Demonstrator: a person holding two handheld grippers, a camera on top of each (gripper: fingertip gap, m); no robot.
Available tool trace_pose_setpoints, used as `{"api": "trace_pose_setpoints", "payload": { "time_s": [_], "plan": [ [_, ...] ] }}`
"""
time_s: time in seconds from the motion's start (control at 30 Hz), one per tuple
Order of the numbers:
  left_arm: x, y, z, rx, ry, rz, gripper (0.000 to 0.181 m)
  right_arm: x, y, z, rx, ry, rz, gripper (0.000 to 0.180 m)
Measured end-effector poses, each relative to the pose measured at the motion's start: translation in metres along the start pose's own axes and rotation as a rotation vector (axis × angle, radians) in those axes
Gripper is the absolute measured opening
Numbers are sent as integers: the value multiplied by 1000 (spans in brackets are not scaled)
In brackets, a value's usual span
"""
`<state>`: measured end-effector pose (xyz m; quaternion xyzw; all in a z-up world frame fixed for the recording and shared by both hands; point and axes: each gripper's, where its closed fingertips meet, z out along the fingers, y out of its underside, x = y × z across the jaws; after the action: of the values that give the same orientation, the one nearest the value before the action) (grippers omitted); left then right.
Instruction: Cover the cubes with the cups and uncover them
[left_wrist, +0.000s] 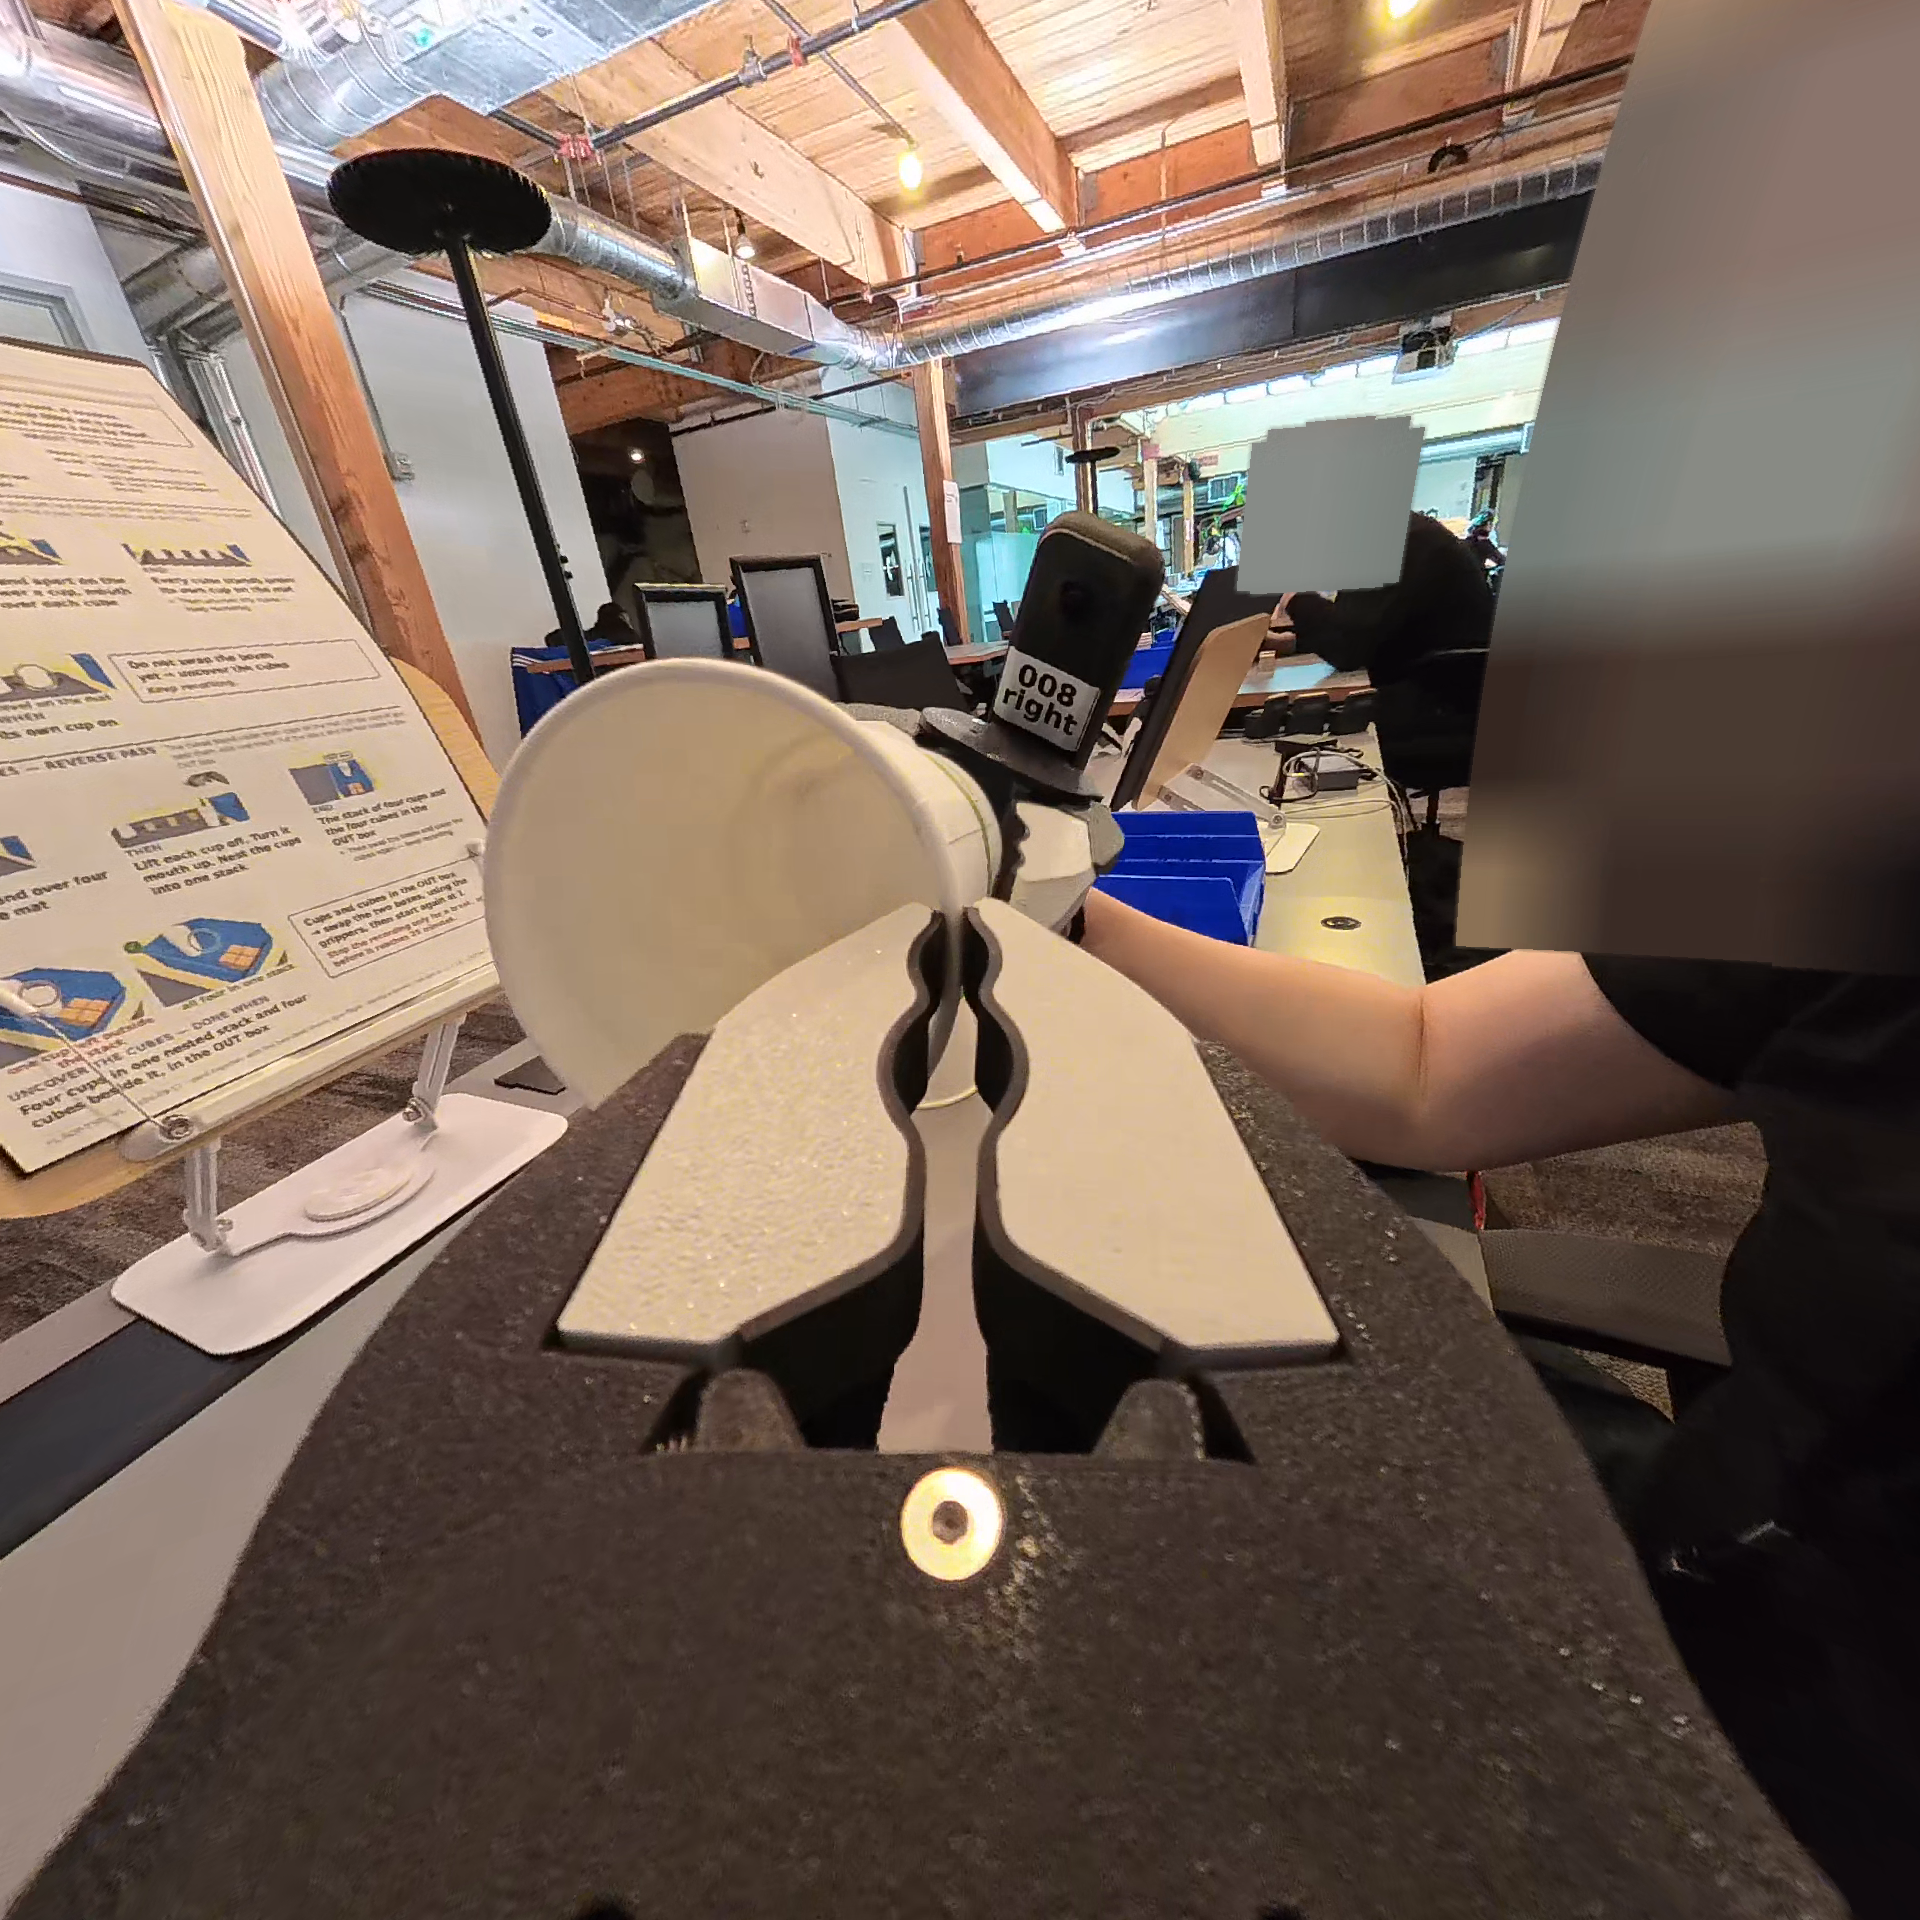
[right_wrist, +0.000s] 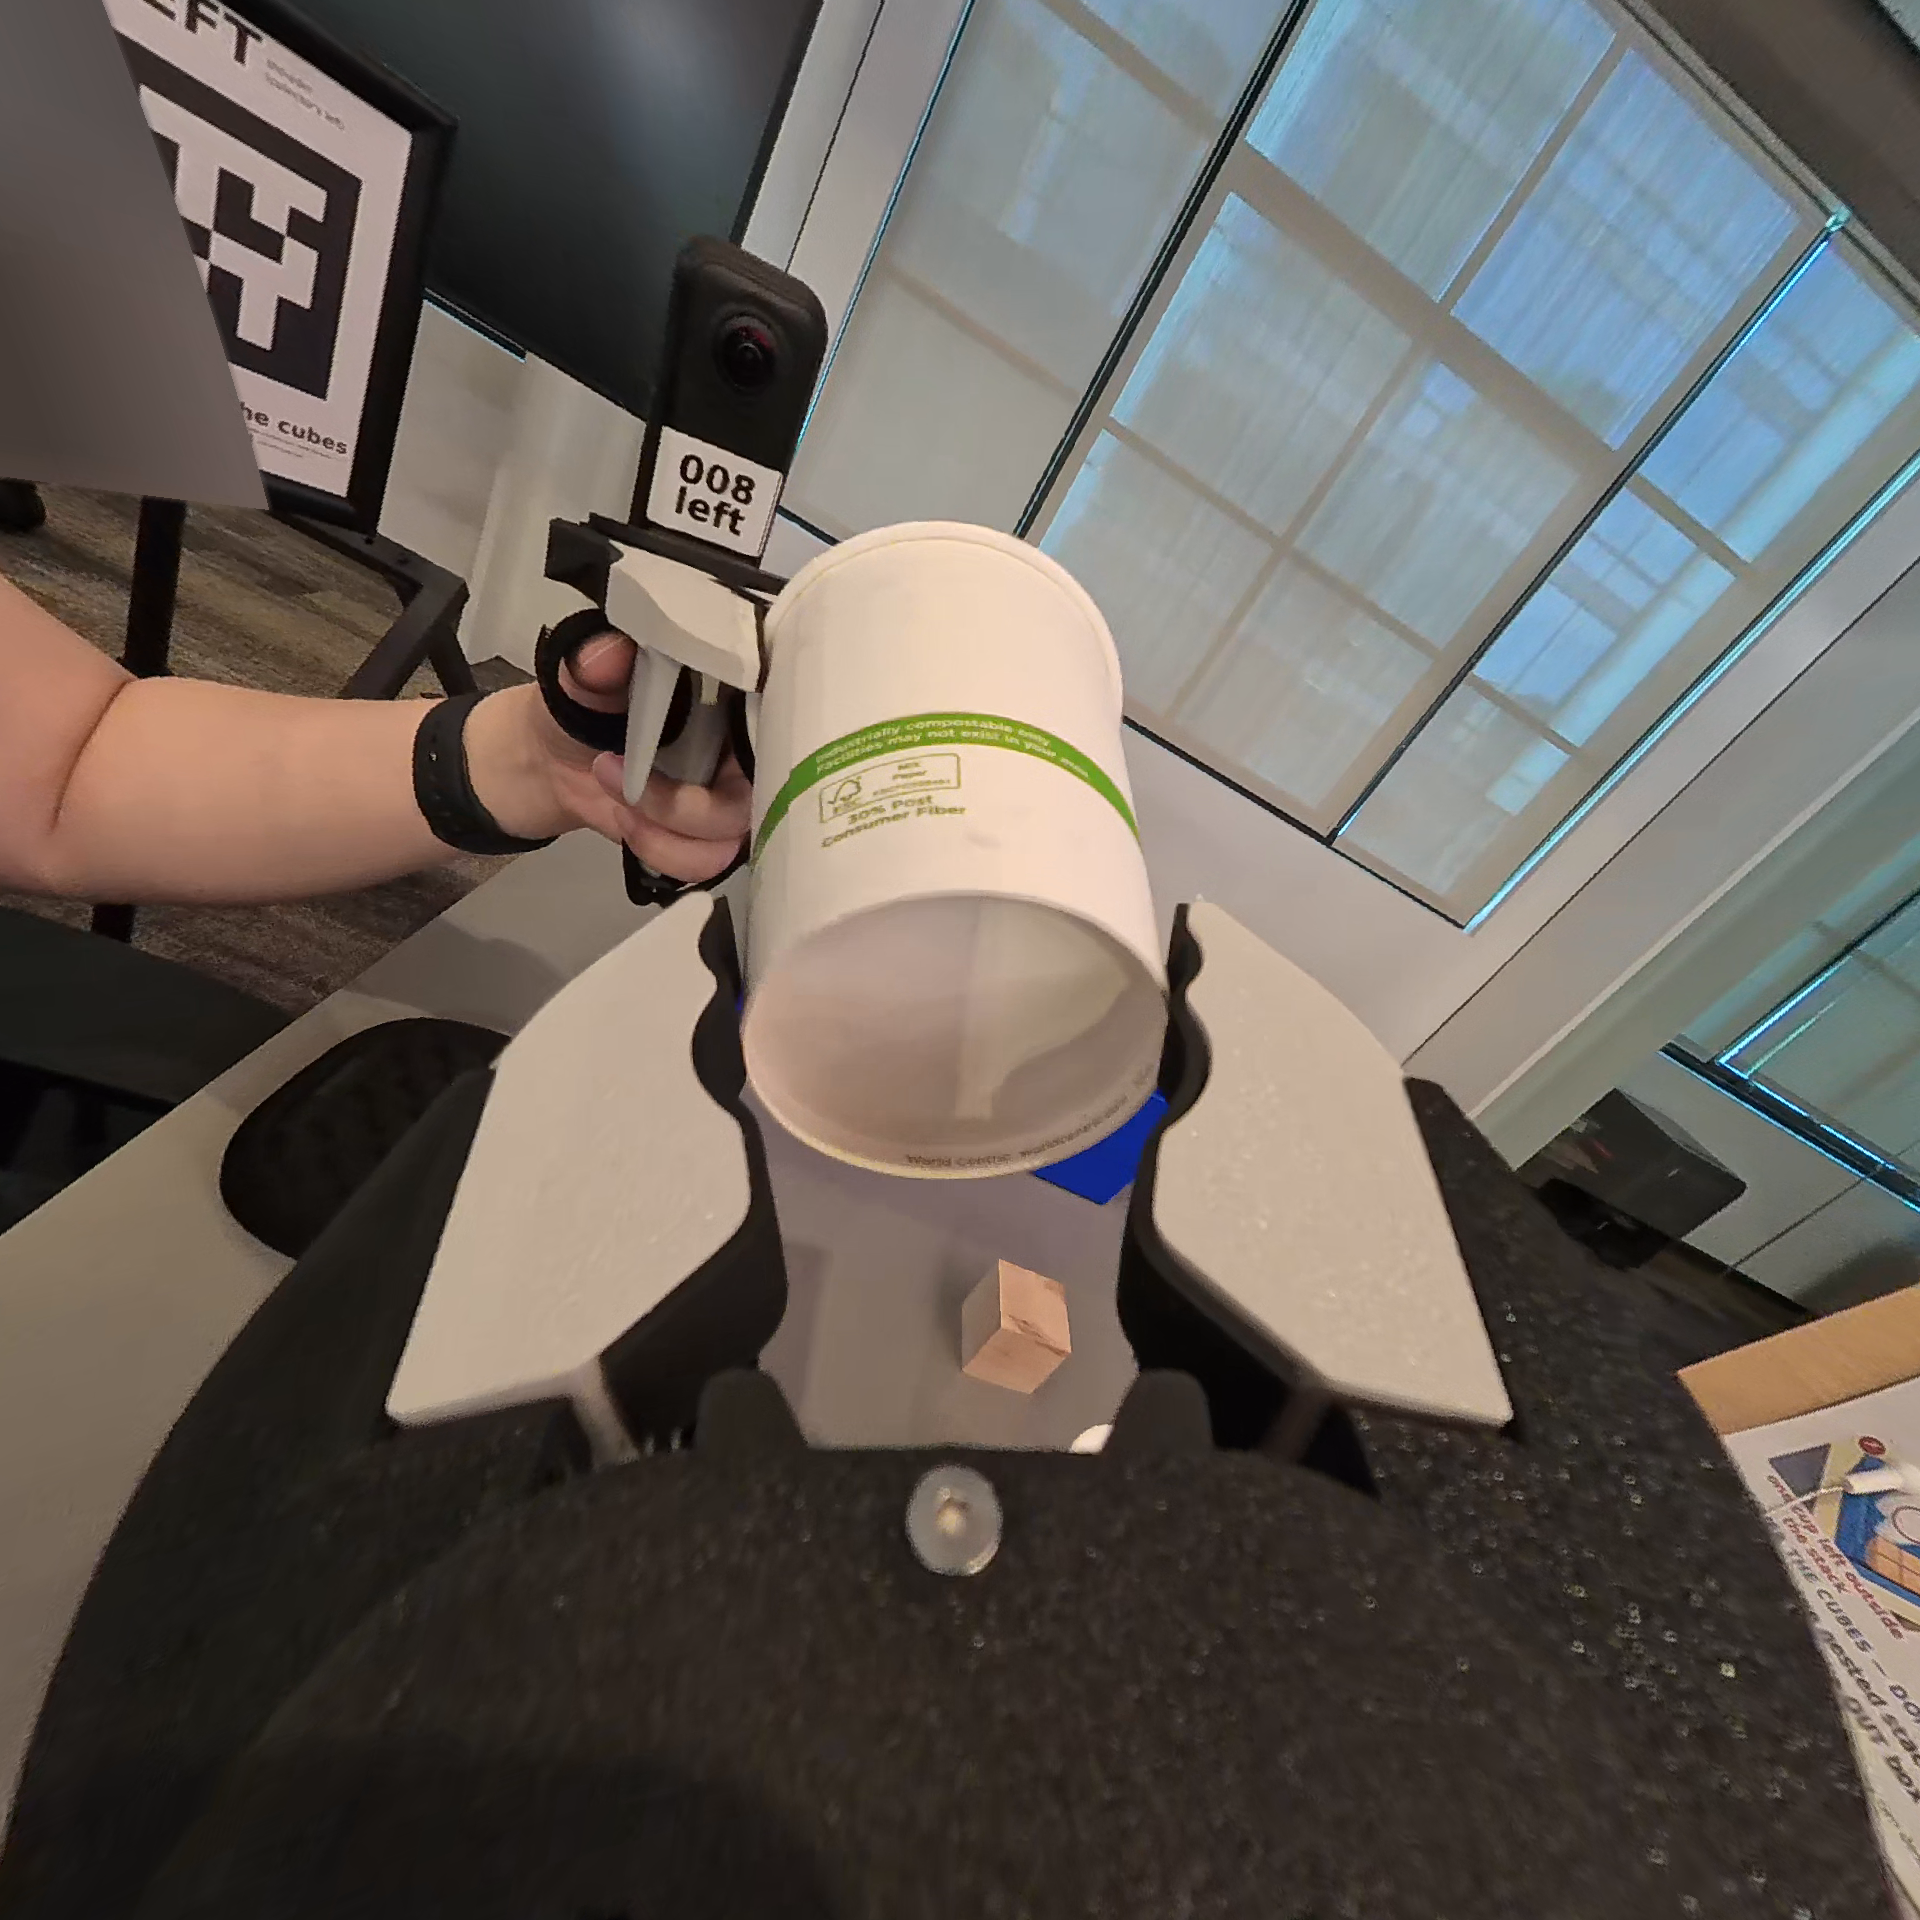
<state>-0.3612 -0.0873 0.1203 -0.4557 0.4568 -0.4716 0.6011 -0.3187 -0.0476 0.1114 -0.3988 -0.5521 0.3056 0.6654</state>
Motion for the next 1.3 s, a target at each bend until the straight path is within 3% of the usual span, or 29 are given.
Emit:
{"api": "trace_pose_setpoints", "payload": {
  "time_s": [0.3, 0.53, 0.8, 1.07, 1.3],
  "plan": [
    [-6, 6, -5, -4, -54, 19, 3, 0, 3, 1, -28, 4, -17, 77],
    [-24, 14, -34, -74, -316, 17, 16, 5, 14, 0, -105, 24, -32, 77],
    [-26, 76, -108, -281, -640, 93, 11, 12, 26, 0, -285, 70, -69, 77],
    [-18, 79, -158, -219, -758, 43, 7, 17, 41, 27, -565, 108, 17, 76],
    [-7, 86, -181, -145, -760, -25, 4, 11, 115, 80, -993, -128, 111, 74]
  ]
}}
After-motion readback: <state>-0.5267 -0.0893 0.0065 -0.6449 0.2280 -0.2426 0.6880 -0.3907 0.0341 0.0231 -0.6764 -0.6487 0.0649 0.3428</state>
